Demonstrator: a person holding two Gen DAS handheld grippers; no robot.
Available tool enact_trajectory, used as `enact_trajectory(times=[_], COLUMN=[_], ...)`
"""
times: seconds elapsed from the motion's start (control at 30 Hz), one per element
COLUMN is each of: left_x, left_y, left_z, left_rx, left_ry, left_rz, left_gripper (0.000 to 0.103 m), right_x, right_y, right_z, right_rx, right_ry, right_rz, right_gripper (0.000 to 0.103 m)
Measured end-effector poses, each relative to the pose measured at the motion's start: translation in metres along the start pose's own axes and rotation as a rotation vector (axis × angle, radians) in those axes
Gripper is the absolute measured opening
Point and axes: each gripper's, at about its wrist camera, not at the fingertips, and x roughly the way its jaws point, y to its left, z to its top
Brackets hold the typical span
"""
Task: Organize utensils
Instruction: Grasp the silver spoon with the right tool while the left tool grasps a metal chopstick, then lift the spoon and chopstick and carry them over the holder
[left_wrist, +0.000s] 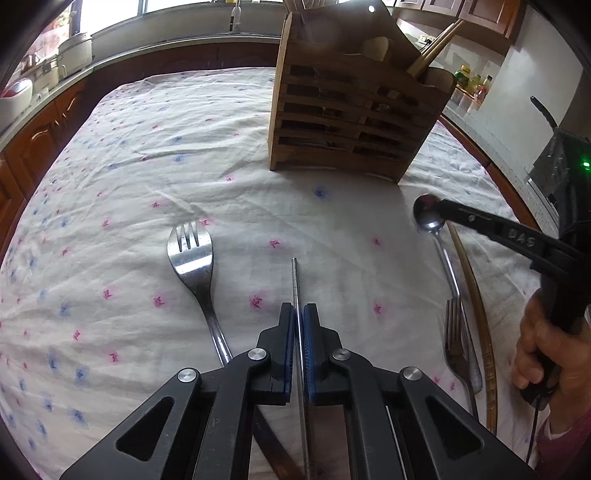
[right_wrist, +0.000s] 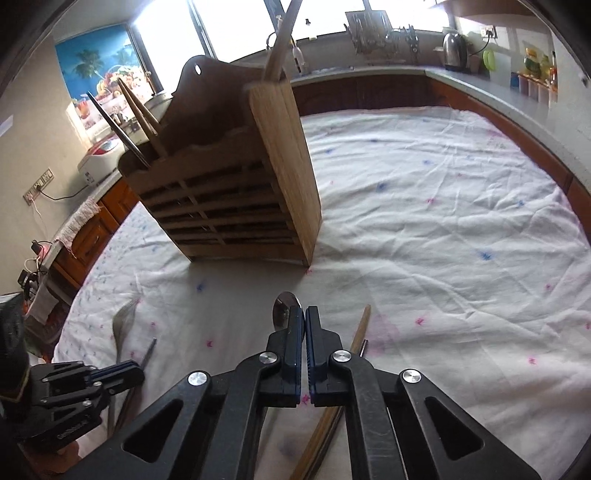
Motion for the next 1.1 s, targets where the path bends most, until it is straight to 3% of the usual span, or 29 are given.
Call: enact_trajectory(times=[0.17, 0.37, 0.5, 0.63, 0.73, 1.1], left_x=[0.0, 0.007, 0.009, 0.005, -0.007, -0.108], left_y=[-0.003, -0.02, -0.026, -0.025, -0.021, -0.001], left_z=[0.003, 0.012, 0.011, 0.008, 0.006, -0.009], left_rx=[0.02, 0.155, 0.199, 0.177, 0.135, -0.024], left_ry=[0.034, 0.101, 0.09, 0.075, 0.041, -0.222], left_rz=[0.029, 0.099, 0.117, 0.111, 0.088, -0.074], left_gripper=[0.005, 0.007, 0.005, 0.003, 0.003, 0.003], right_x=[-0.012, -0.032, -0.052, -0.07, -0.084, -0.135], right_y=[0.002, 0.007, 0.004, -0.001, -0.003, 0.006], right_z=[0.002, -0.001, -0.006, -0.012, -0.015, -0.021], right_rx=[-0.004, 0.009, 0.035, 0.06, 0.071, 0.081], right_ry=[-0.018, -0.059, -0.096, -0.12, -0.141, -0.239], right_rz=[0.009, 0.028, 0.035, 0.043, 0.048, 0.074], right_gripper=[0.002, 0.003, 0.003, 0.003, 0.003, 0.004])
